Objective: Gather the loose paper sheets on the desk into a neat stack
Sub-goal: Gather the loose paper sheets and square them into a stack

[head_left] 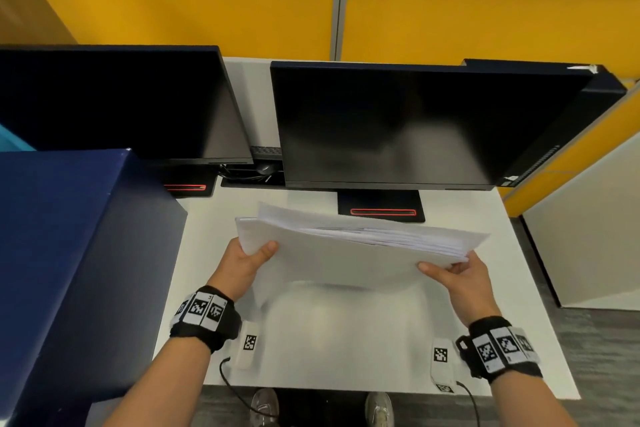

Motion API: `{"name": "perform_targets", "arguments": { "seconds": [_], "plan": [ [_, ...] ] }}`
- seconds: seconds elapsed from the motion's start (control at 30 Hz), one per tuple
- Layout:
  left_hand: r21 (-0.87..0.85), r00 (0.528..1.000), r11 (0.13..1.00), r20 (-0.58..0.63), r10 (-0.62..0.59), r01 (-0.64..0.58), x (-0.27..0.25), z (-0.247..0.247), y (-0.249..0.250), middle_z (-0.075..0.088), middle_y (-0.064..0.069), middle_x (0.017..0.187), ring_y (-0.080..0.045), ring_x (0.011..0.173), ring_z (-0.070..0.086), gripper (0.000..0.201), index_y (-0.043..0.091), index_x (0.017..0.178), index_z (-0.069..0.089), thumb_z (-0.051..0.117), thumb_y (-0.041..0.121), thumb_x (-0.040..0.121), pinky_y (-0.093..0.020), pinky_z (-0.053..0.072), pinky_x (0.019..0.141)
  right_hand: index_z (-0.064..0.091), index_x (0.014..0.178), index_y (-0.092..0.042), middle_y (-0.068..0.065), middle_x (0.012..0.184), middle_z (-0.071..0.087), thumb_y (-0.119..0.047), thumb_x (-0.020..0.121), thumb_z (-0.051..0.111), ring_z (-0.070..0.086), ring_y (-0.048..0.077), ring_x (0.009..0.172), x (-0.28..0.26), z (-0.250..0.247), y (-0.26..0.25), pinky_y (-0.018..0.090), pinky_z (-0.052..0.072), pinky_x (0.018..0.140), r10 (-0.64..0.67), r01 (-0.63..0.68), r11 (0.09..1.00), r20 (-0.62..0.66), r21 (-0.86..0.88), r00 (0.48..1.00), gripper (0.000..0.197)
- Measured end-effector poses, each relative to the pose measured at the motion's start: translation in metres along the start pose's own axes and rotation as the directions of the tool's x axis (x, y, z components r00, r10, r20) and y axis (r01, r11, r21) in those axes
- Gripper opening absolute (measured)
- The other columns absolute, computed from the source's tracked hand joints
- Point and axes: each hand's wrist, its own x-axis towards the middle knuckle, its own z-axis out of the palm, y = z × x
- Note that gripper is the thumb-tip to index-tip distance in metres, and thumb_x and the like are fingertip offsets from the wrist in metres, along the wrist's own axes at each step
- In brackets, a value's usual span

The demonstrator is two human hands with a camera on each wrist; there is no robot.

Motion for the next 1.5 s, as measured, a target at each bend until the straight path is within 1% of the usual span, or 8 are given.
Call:
{"name": "perform_targets", "arguments": {
  "seconds": [0.17,0.33,0.63,0.77,0.9,1.13,1.27,1.5],
  "plan": [
    [-0.007,1.000,1.000,0.002,-0.022,0.022,-0.001,0.001,-0.010,0.077,-0.004,0.105,-0.016,0.095,0.073,0.045,0.019,0.110,0.068,0.073,0.045,0.073,-0.032,0.056,0.085,0.075,0.090,-0.026,-0.017,0.088,0.078,0.001,0.067,0.086,0.072,-0.001,0.084,-0.005,0.015,0.004,0.016,0.055,0.077,-0.025,0.033,0.998,0.119,-0.061,0.993,0.038],
    [0.107,0.999,0.993,-0.001,0.050,-0.050,-0.002,0.009,-0.012,0.079,0.011,0.088,-0.002,0.084,0.073,0.032,0.019,0.096,0.072,0.079,-0.003,0.074,-0.016,0.055,0.073,0.077,0.086,-0.020,-0.012,0.085,0.079,-0.001,0.066,0.087,0.074,0.006,0.082,0.001,0.013,0.007,0.016,0.057,0.074,-0.038,0.038,0.998,0.002,-0.043,0.999,0.029],
    [0.235,0.995,0.971,-0.080,0.052,-0.032,0.003,0.024,-0.031,0.078,0.000,0.086,-0.009,0.077,0.072,0.031,0.011,0.089,0.077,0.091,0.005,0.063,-0.014,0.053,0.070,0.067,0.109,-0.013,-0.003,0.097,0.074,0.003,0.066,0.086,0.070,0.008,0.089,0.005,0.008,0.034,0.013,0.054,0.076,-0.045,0.047,0.993,0.022,-0.112,0.999,0.050],
    [0.262,0.993,0.965,-0.118,0.025,0.007,0.007,0.030,-0.033,0.077,-0.002,0.078,-0.013,0.070,0.070,0.013,0.012,0.078,0.078,0.087,0.012,0.070,-0.017,0.050,0.065,0.073,0.084,-0.016,-0.017,0.074,0.075,-0.005,0.070,0.085,0.070,0.019,0.079,0.010,0.019,0.036,0.023,0.055,0.068,0.019,-0.023,0.988,-0.030,-0.154,0.999,0.021],
    [0.230,0.985,0.971,-0.147,0.095,-0.059,0.005,0.020,-0.016,0.078,-0.001,0.082,-0.008,0.076,0.072,0.022,0.014,0.084,0.078,0.089,0.010,0.066,-0.015,0.054,0.068,0.070,0.070,-0.021,-0.020,0.056,0.067,-0.010,0.068,0.088,0.059,0.001,0.053,0.012,0.014,0.026,0.016,0.049,0.060,-0.077,0.068,0.990,-0.070,-0.121,0.995,0.022],
    [0.275,0.988,0.962,-0.152,0.038,0.006,0.004,0.025,-0.024,0.076,0.000,0.074,-0.007,0.065,0.067,0.010,0.014,0.075,0.077,0.086,0.012,0.072,-0.014,0.049,0.063,0.073,0.082,-0.030,-0.028,0.072,0.073,-0.007,0.072,0.084,0.069,-0.007,0.071,0.008,0.022,0.030,0.019,0.048,0.072,0.036,-0.033,0.983,0.015,-0.181,0.999,0.027],
    [0.273,0.980,0.962,-0.185,0.067,-0.014,0.005,0.021,-0.025,0.076,0.001,0.080,-0.002,0.073,0.070,0.018,0.015,0.083,0.076,0.088,0.015,0.069,-0.012,0.049,0.067,0.062,0.068,-0.024,-0.025,0.043,0.056,-0.008,0.077,0.081,0.050,-0.001,0.042,0.006,0.023,0.026,0.007,0.038,0.053,-0.023,0.020,0.983,-0.014,-0.183,1.000,0.027],
    [0.085,0.937,0.982,-0.294,0.188,-0.171,-0.006,0.040,-0.018,0.066,0.003,0.106,-0.009,0.094,0.062,0.047,0.016,0.115,0.062,0.075,0.039,0.077,-0.021,0.049,0.087,0.060,0.109,-0.007,0.000,0.099,0.068,-0.018,0.080,0.079,0.065,0.004,0.088,-0.003,0.026,0.018,0.021,0.049,0.084,-0.053,0.055,0.998,-0.049,0.042,0.997,0.036]
  ]
}}
